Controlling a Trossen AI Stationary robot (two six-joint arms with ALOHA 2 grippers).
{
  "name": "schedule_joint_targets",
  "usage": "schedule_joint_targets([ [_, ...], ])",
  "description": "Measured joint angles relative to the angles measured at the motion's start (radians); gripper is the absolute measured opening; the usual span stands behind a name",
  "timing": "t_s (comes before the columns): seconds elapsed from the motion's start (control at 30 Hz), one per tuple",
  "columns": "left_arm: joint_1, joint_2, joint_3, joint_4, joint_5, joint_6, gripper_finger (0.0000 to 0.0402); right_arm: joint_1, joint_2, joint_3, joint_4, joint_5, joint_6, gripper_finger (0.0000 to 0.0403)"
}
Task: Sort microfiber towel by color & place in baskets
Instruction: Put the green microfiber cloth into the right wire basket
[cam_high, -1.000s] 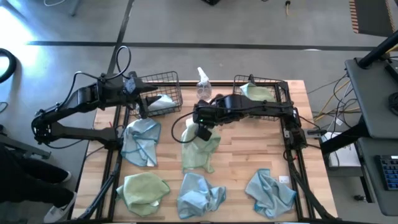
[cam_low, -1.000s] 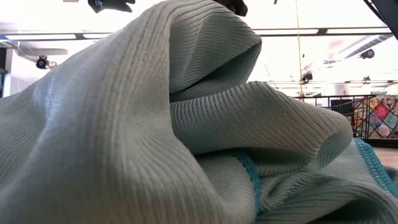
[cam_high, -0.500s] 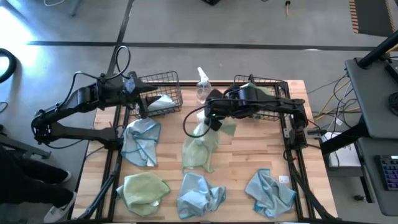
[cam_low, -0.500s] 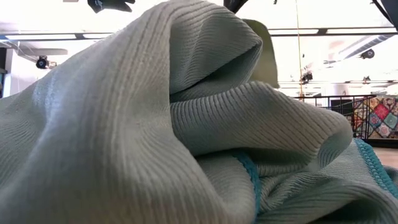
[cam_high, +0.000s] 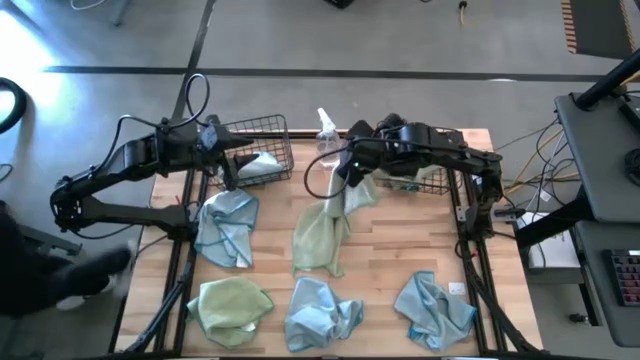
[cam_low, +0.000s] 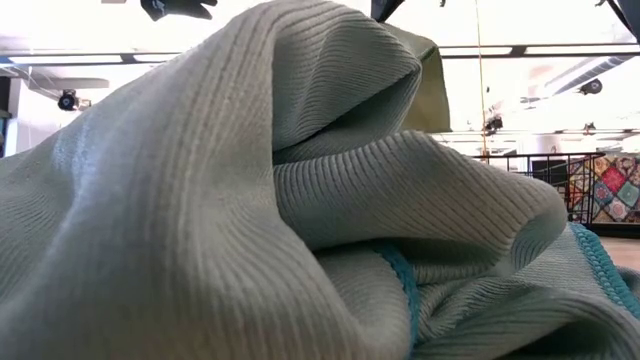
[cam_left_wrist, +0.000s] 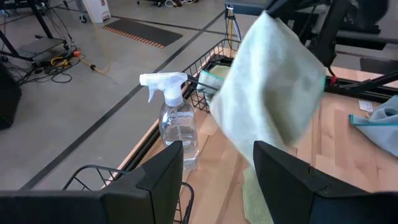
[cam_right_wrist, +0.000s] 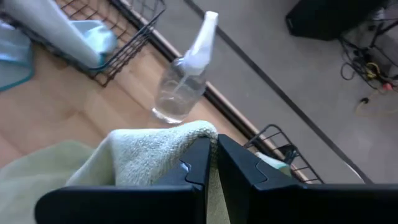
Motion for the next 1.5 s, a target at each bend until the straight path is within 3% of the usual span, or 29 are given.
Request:
schedule_joint_targets([
  [0.47, 0.0, 0.0, 0.0, 0.0, 0.0, -0.024, 0.018, -0.124, -0.011, 0.0, 0.0, 0.043, -0.103, 0.0022],
  [0.77, 0.0, 0.0, 0.0, 0.01, -0.01, -0.05, 0.018, -0.184, -0.109, 0.0, 0.0, 0.046, -0.142, 0.0022],
  [1.2, 0.0, 0.002, 0.001, 0.156, -0.012, -0.071, 0.018, -0.284, -0.23, -0.001, 0.0, 0.128, -0.229, 0.0023],
  [1.5, 0.0, 0.002, 0.001, 0.216, -0.045, -0.074, 0.018, -0.358, -0.294, -0.027, 0.002, 0.118, -0.234, 0.0023],
])
